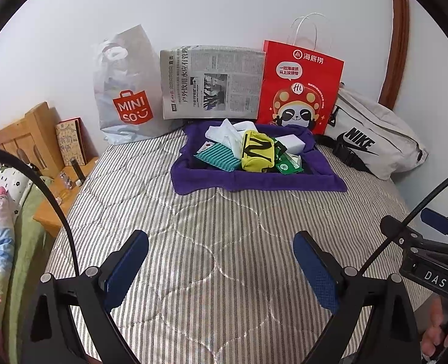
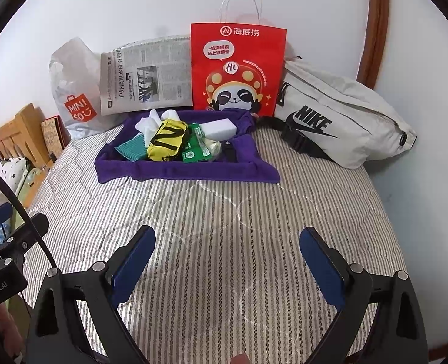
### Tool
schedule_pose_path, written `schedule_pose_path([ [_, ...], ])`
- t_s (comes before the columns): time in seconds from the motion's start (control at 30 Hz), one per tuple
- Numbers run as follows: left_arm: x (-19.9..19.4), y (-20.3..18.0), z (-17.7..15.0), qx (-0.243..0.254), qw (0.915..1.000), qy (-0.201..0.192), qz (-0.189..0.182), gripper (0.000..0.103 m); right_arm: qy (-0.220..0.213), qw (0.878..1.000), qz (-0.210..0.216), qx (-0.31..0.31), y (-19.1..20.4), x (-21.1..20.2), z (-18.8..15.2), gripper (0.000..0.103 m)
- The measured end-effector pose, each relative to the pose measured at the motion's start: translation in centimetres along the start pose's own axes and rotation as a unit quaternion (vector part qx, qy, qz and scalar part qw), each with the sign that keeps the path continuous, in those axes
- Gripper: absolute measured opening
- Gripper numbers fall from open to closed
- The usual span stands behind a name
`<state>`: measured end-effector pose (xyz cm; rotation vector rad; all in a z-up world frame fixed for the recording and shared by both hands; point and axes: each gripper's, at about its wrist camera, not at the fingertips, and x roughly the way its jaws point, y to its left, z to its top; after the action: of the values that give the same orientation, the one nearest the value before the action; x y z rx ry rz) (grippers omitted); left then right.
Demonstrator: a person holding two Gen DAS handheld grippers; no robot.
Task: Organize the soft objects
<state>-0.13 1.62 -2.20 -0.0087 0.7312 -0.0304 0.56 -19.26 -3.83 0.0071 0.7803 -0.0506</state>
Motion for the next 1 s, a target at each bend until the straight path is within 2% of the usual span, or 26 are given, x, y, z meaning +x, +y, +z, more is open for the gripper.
schedule_pose_path([
  [1.0, -0.01, -0.05, -0.15, 0.002, 1.0000, 0.000, 0.002, 0.097, 0.001, 1.000, 0.002, -0.001, -0.22, 0.07, 0.03, 0.095],
])
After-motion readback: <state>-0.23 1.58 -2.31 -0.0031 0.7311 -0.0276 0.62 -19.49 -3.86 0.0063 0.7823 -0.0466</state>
